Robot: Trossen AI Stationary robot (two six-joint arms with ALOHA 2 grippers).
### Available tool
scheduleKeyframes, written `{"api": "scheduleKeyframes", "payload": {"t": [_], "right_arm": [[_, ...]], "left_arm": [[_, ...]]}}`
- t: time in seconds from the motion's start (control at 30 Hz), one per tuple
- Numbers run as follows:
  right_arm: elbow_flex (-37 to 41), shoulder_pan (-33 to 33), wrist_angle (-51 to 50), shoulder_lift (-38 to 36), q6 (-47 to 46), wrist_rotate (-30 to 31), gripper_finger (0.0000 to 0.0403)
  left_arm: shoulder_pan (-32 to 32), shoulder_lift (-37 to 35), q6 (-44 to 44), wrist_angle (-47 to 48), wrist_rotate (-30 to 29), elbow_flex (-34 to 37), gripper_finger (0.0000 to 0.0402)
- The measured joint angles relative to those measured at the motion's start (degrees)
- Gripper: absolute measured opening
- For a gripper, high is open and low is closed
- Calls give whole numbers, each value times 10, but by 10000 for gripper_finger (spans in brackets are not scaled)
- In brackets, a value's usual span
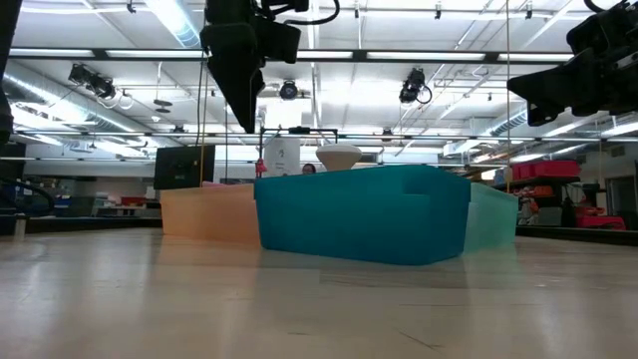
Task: Pick and place Stapler, Stapler remover, tape
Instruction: Return to Home Position
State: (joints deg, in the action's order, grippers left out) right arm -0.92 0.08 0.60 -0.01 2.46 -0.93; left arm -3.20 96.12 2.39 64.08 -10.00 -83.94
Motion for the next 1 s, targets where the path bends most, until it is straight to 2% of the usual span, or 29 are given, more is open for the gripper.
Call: {"api": "scheduleKeyframes", "payload": {"t": [0.17,0.33,0.83,1.0], "right_arm": [[0,0,0,0,0,0,11],[0,0,0,0,0,0,11],[0,0,0,0,0,0,11],[0,0,0,0,0,0,11]], "left_arm": [[6,0,-1,1,8,0,315],[6,0,0,-2,6,0,286],[12,4,-6,-29,6,0,132],[12,4,-49,-20,1,0,83]]}}
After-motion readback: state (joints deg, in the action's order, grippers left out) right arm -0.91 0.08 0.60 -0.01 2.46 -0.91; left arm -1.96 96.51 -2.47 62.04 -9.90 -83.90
